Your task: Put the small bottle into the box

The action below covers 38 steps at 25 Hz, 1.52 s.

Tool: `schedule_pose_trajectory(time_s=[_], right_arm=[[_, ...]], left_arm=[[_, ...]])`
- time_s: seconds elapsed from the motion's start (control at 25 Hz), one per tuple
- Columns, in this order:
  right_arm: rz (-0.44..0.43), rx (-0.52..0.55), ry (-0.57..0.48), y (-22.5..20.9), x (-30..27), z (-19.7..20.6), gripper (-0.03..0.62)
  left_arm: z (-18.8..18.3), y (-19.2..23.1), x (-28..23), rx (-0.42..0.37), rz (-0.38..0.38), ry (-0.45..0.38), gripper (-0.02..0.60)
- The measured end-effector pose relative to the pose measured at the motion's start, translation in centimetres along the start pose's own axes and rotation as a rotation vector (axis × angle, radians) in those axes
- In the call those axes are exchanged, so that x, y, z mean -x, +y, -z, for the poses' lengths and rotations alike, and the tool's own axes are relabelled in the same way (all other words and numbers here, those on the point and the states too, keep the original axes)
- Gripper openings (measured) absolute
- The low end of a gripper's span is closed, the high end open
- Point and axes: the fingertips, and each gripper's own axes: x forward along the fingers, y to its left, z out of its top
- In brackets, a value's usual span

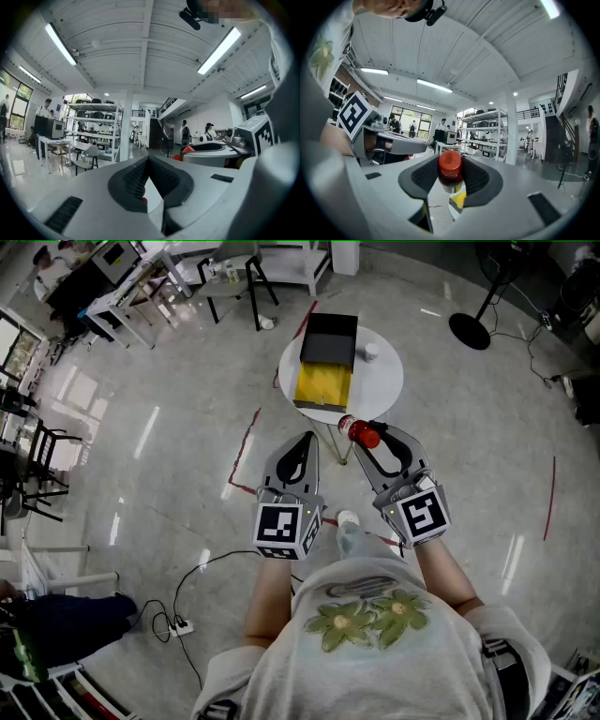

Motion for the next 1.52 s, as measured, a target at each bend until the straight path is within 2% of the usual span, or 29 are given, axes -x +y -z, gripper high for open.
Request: schedule_pose_trajectory(time_s=[0.24,0.68,1.04,1.52], right_arm=[[-0.044,0.055,0.009,-2.6,-1.0,1.1,0.153],[-0.111,0.060,0.021,-5.4,-3.4,2.9,0.153],[-0.133,0.057,0.048,-7.2,-7.7,3.1,0.153],[-0.148,0.049,0.066,-10.7,-15.0,4.7,0.153]], left_arm=[[0.5,-0.1,-2.9,-0.001,-0.020,0.001,0.000],[2.1,0.5,-5.9,0.021,-0.072,0.016,0.000],[2.4,3.6,-9.0,0.034,-0.102,0.031,0.000],[2.9,8.3,-15.4,0.033,-0.101,0.054,0.000]])
